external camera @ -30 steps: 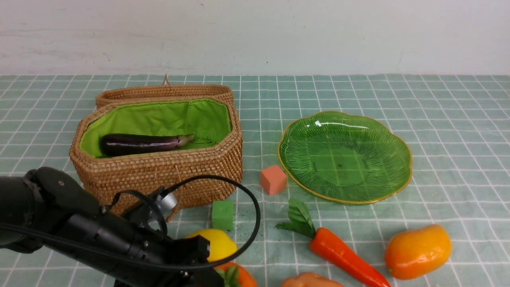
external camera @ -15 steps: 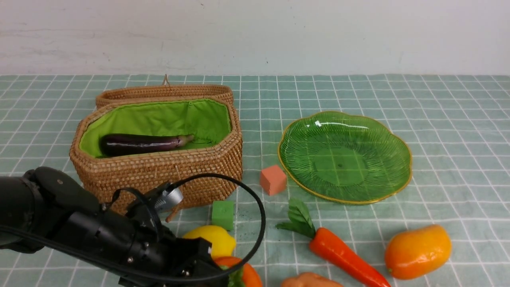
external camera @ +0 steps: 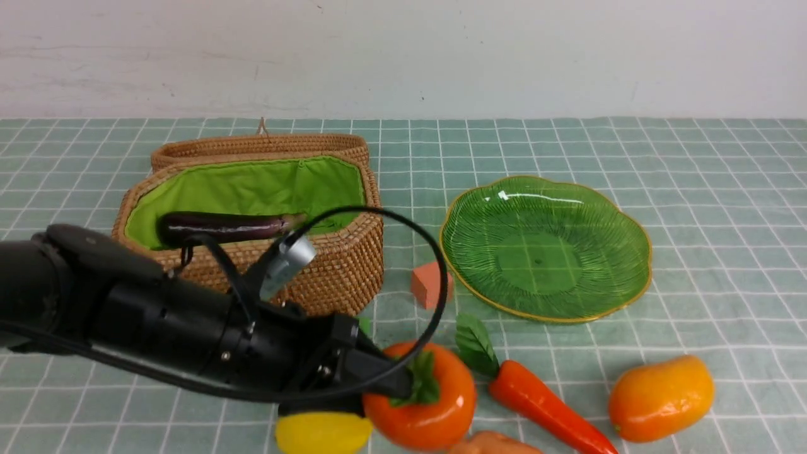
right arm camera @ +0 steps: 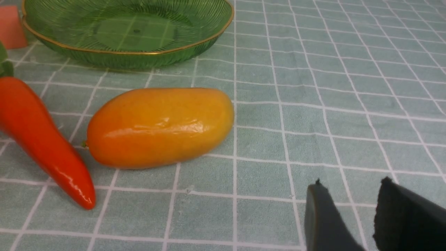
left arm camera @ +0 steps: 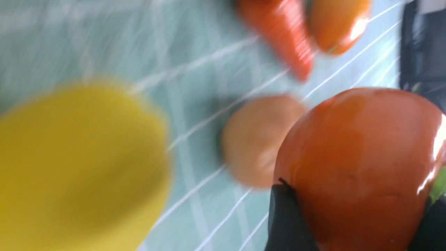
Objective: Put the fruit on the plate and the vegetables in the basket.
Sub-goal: Grab a tomato with your left arm and place it on the plate on the right.
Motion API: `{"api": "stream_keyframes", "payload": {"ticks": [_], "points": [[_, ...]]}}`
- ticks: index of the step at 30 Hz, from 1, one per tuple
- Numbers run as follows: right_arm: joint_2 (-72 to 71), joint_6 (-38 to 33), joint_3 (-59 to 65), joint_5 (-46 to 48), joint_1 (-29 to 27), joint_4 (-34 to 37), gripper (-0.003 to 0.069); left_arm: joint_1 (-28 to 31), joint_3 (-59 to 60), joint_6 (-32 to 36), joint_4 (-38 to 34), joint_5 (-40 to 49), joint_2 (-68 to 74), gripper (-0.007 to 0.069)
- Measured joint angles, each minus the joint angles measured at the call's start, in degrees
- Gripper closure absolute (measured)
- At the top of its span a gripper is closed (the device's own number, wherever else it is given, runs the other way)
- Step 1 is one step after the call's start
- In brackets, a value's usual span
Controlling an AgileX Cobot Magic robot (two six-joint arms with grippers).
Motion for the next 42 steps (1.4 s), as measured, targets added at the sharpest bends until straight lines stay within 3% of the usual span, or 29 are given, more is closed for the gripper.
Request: {"api": "stream_keyframes", "payload": {"ticks": [5,11,21,26,37,42], "points": [[0.0,0.0,0.0,0.0,0.0,0.0,0.0419,-1.19,-9.18,-2.39,-0.27,2.17,0.0,0.0227],[0.0,0.0,0.0,0.0,0.0,0.0,0.0419,-7.48,-26.04,-9.02,7.64,-2.47,3.09,0.0227],[0.0,0.0,0.0,0.0,0.0,-0.05,0.0419,-9.26,-59.66,-25.05,17.29,-2.18,27.66,0.0227],[0.0,0.0,0.0,0.0,0.0,0.0,0.0419,-9.56,-69.18,-31.64,20.97,-1.26,37.73,0.0227],[0.0,0.0,0.0,0.0,0.0,0.0,0.0419,-13.27,-73.89,-42.79,31.01,-9.17,45.79,0.0227],[0.0,0.0,0.0,0.0,0.0,0.0,0.0419,-13.74,-73.89,-44.4,34.54,-11.24,47.8,0.0227]]}}
